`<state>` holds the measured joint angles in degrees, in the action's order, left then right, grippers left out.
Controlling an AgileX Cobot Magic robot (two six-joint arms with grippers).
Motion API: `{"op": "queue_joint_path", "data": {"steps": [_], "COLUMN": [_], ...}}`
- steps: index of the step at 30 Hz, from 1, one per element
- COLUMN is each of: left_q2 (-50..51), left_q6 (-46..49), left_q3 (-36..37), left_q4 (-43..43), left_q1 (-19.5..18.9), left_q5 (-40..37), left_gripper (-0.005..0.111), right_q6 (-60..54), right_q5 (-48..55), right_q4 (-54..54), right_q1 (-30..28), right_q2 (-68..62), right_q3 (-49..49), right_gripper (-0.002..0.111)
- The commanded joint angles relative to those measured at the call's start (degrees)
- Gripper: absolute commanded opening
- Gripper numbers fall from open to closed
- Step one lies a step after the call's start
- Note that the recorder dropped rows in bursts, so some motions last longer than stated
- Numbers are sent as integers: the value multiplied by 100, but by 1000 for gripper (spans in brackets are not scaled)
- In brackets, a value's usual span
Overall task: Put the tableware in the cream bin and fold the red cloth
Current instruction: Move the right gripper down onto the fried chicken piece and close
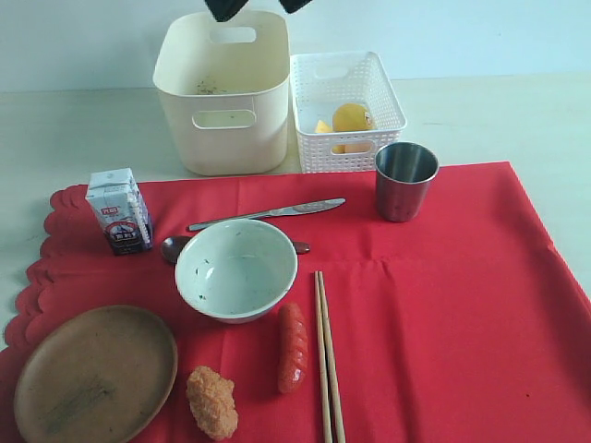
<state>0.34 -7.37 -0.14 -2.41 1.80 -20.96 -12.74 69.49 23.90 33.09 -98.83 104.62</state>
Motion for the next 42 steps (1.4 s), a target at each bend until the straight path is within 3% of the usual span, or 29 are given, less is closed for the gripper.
{"op": "queue_joint_path", "data": {"steps": [1,20,25,42], "left_q2": [-34,-34,-34,-34], "left_q6": [6,6,6,6], "left_q3": [14,14,14,14], "left_q4": [-1,-1,-1,-1], "left_q1": [-10,-10,-10,-10], "left_q5": [66,66,66,66], "left_gripper": [0,0,0,0], "right_q6": [187,850,982,1148], "right_q5": [48,48,48,-307], "right_q4": [-334,-1102,-1113,-745], "right_q1": [504,2185,2320,2320], "right_q2": [62,72,72,72], "right_q3": [31,31,-177,-2209], "right_gripper": [67,67,67,64]}}
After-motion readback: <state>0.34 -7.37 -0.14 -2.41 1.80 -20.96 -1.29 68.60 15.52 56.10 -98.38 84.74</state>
